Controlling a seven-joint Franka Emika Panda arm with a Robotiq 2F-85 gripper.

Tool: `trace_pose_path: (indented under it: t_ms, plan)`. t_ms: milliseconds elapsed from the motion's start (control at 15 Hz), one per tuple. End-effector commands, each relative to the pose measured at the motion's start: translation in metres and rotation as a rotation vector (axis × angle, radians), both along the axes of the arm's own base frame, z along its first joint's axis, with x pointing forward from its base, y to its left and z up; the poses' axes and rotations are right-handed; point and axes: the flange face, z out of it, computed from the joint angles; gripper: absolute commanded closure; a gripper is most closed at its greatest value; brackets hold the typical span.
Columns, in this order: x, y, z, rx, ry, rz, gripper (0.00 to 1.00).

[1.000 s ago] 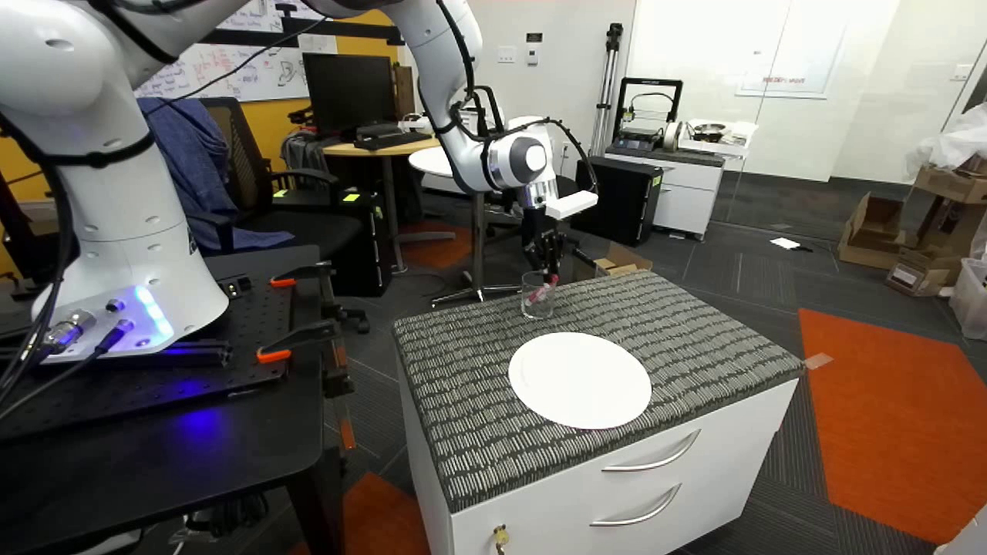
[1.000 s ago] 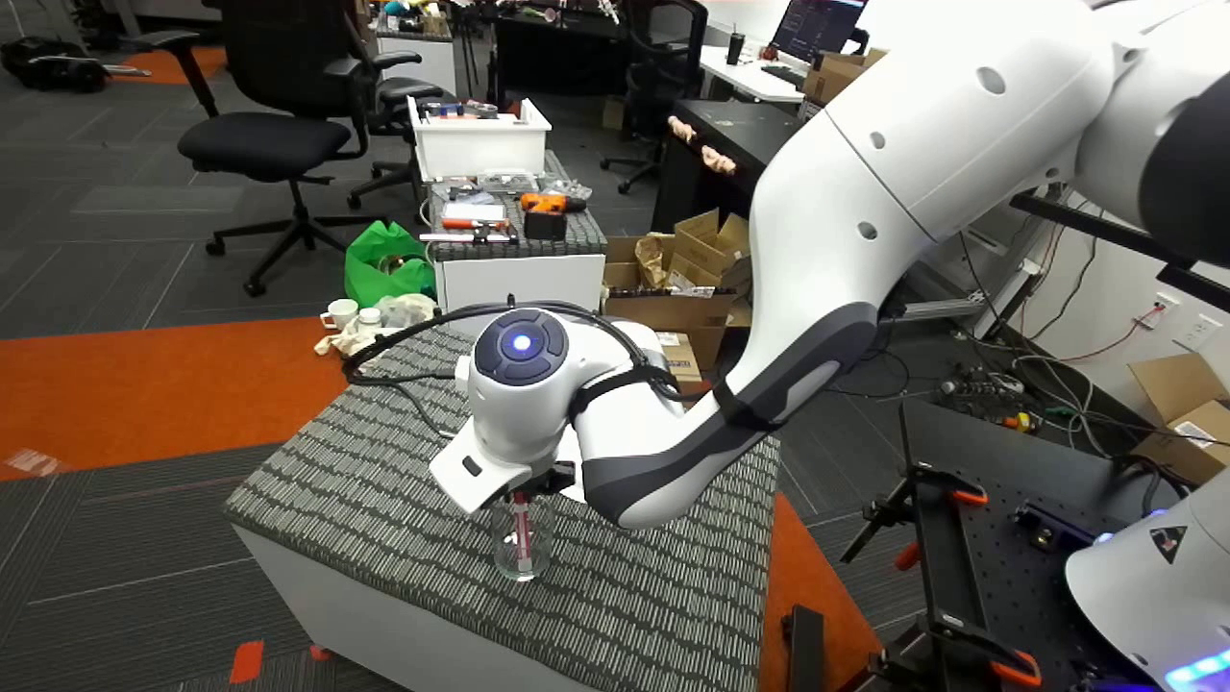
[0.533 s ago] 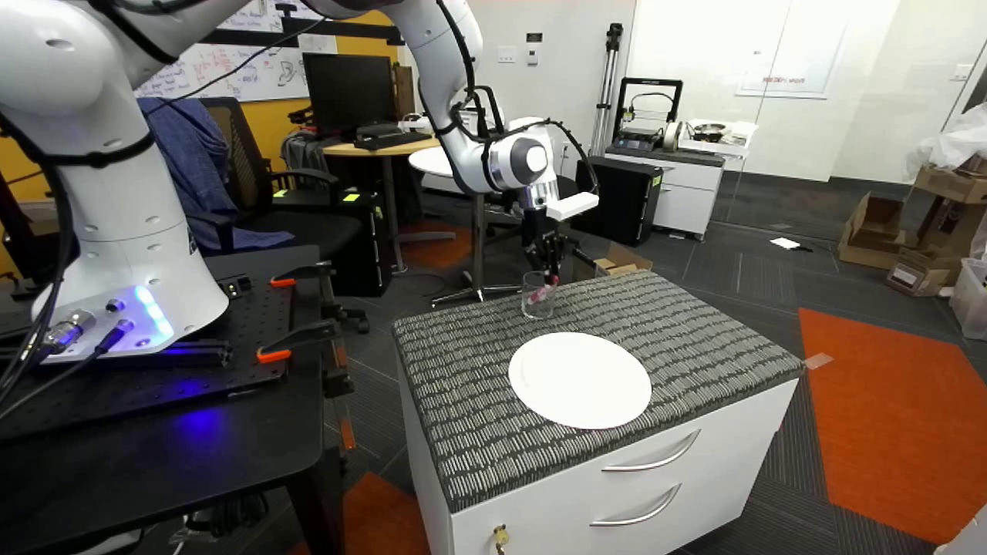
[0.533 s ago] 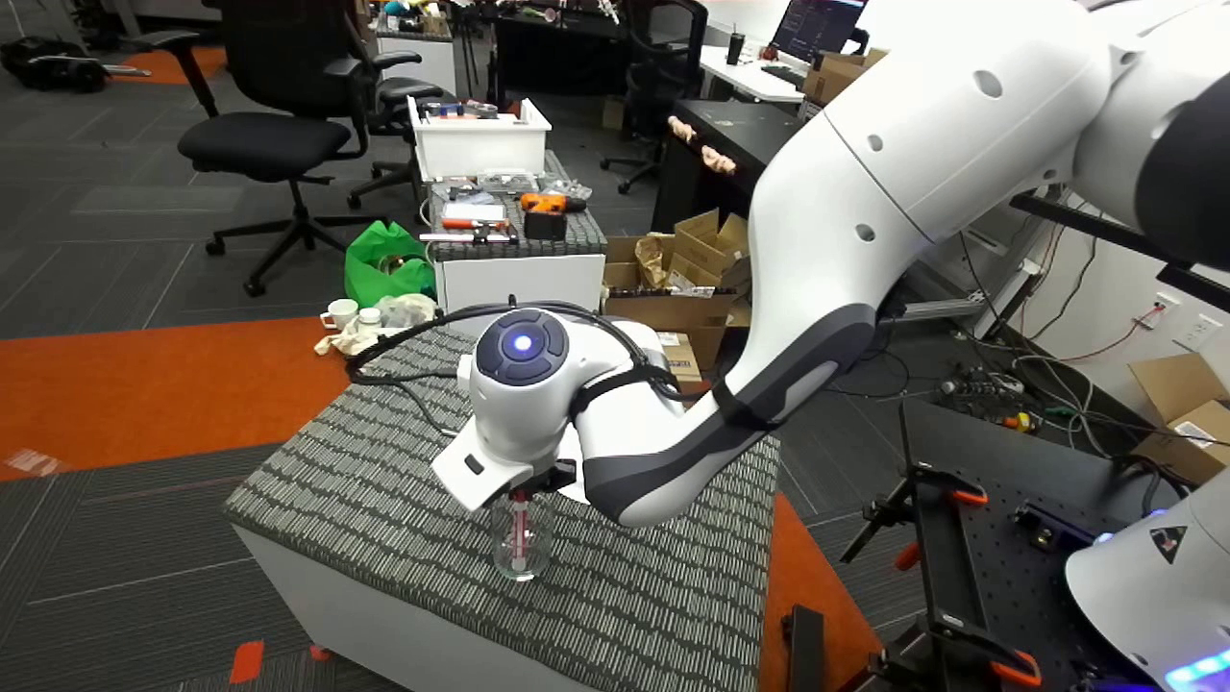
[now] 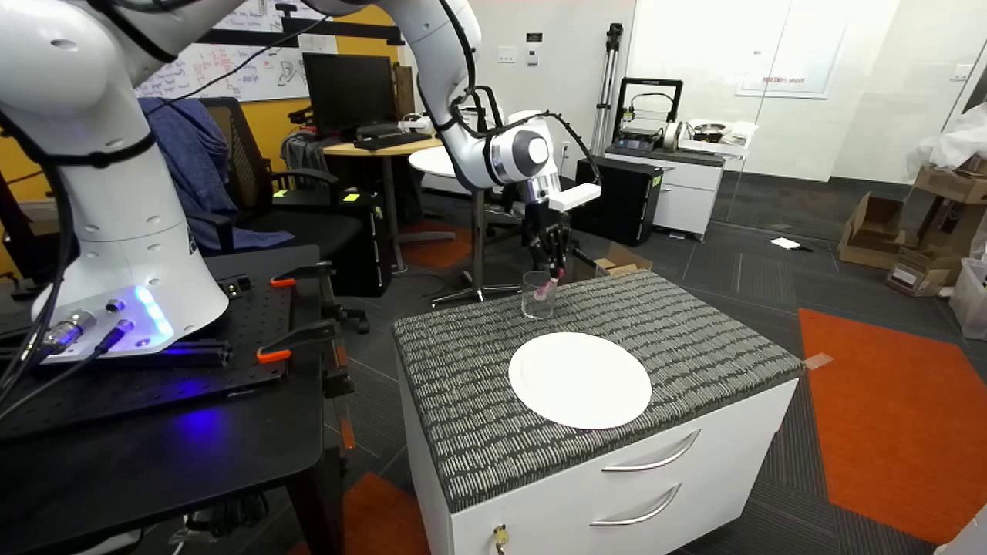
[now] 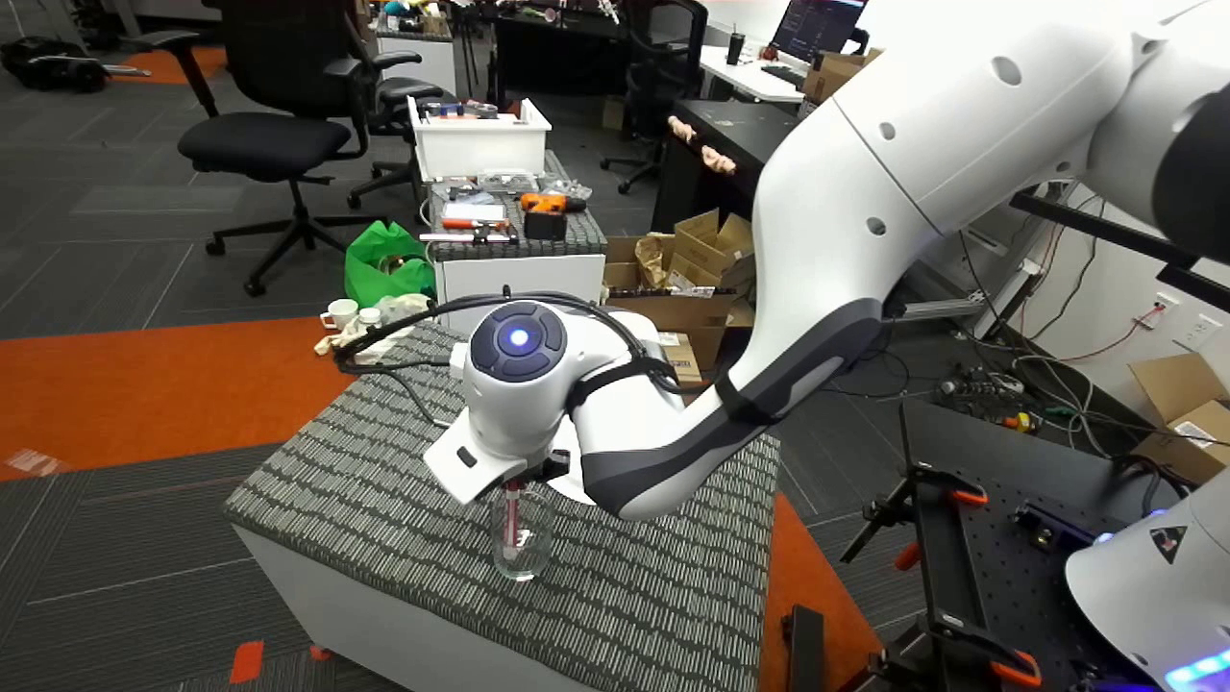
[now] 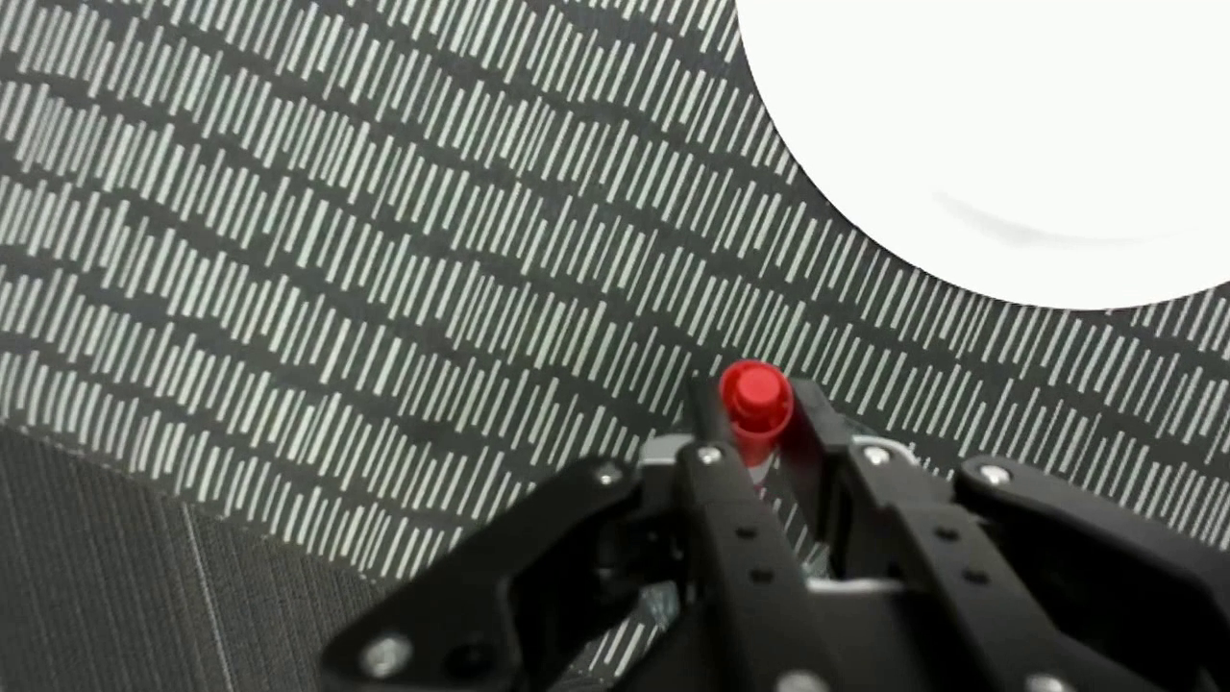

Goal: Remove the red marker from the glass cup

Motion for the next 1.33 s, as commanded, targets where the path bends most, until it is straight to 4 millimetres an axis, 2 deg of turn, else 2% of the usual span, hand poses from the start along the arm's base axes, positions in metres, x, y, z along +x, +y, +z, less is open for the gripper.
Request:
trace_pose_path:
  t_ms: [0,267,600,933,1067,1267]
  plan:
    - [-0.006,0.005,0.034,-0.028,-0.049,-0.030,0.95]
    - [-0.018,0.007,0.070,-0.018,-0.075,-0.069,0.95]
    - [-0.027,-0.011,0.113,-0.039,-0.148,-0.147,0.95]
    - [-0.025,-0.058,0.142,-0.067,-0.238,-0.308,0.95]
    - [-0.024,-0.080,0.146,-0.065,-0.258,-0.402,0.95]
    - [-0.026,-0.110,0.140,-0.063,-0.252,-0.533,0.95]
